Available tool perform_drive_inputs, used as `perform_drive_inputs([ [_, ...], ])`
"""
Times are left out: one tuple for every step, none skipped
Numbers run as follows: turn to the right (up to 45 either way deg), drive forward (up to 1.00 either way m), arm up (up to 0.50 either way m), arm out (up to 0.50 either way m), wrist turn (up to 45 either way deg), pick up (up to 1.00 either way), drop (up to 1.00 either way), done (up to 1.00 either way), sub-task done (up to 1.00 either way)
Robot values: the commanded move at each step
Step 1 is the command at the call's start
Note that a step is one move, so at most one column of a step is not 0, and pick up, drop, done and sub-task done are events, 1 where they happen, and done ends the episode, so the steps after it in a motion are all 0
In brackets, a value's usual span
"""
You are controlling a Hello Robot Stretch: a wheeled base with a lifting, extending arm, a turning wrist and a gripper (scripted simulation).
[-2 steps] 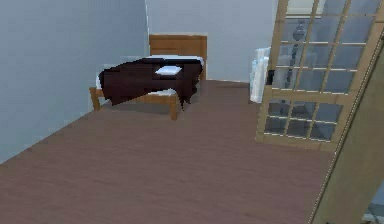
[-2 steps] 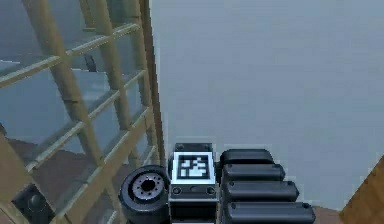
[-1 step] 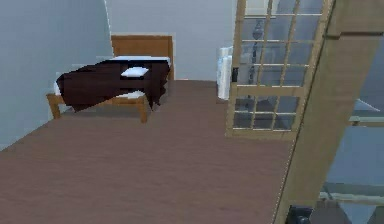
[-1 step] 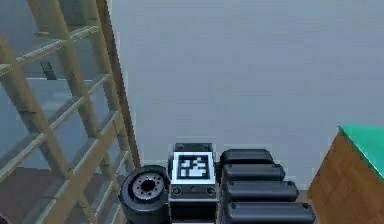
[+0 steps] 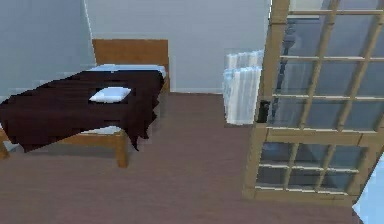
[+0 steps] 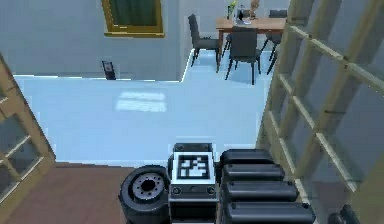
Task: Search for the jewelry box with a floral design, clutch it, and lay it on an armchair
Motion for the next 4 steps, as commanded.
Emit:
perform_drive_inputs([
  [3.0,0.0,0.0,0.0,0.0,0.0,0.0,0.0,0.0],
  [-3.0,0.0,0.0,0.0,0.0,0.0,0.0,0.0,0.0],
  [0.0,1.0,0.0,0.0,0.0,0.0,0.0,0.0,0.0],
  [-15.0,0.0,0.0,0.0,0.0,0.0,0.0,0.0,0.0],
])
